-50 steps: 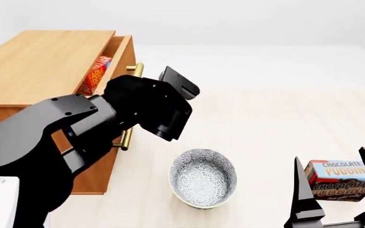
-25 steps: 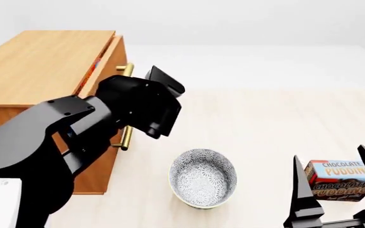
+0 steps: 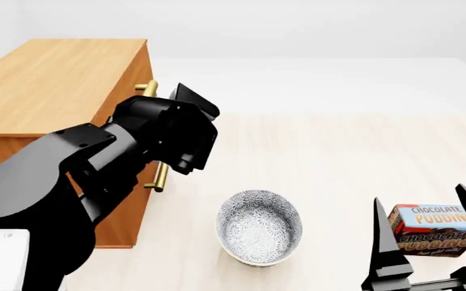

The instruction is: Put the butter at the back in the top drawer of the cabinet and close it.

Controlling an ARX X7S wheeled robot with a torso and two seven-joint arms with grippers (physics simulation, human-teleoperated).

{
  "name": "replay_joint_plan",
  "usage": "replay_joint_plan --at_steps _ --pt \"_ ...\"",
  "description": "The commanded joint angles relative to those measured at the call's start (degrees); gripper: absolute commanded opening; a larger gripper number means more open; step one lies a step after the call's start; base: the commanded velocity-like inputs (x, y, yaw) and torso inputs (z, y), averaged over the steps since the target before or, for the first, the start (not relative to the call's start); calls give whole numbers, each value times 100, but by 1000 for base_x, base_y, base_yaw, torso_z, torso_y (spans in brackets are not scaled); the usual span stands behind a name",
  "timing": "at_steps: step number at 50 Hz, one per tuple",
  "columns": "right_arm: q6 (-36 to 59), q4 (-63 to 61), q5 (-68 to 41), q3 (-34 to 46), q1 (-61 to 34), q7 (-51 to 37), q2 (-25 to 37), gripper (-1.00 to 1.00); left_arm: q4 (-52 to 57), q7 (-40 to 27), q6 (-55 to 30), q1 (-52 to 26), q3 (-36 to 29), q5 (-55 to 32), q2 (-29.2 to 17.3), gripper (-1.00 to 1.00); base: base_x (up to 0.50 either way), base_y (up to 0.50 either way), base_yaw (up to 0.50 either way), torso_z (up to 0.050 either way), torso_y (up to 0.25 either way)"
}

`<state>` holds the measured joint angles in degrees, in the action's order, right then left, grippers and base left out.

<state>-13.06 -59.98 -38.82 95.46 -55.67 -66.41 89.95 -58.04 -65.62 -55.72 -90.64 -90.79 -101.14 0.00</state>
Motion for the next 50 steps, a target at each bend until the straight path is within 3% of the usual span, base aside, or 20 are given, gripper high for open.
replay_joint_plan --at_steps 1,27,50 --pt "17 -2 -33 -21 -30 26 5 100 -277 34 -31 104 -79 43 -1 100 0 0 3 0 0" --pt "40 -2 -58 -54 -45 53 5 100 -223 39 -47 -49 -64 -19 -1 100 2 4 5 0 0" --pt "29 -2 -25 -48 -24 39 5 100 1173 -470 -337 -436 -49 -494 -1 100 0 0 0 0 0"
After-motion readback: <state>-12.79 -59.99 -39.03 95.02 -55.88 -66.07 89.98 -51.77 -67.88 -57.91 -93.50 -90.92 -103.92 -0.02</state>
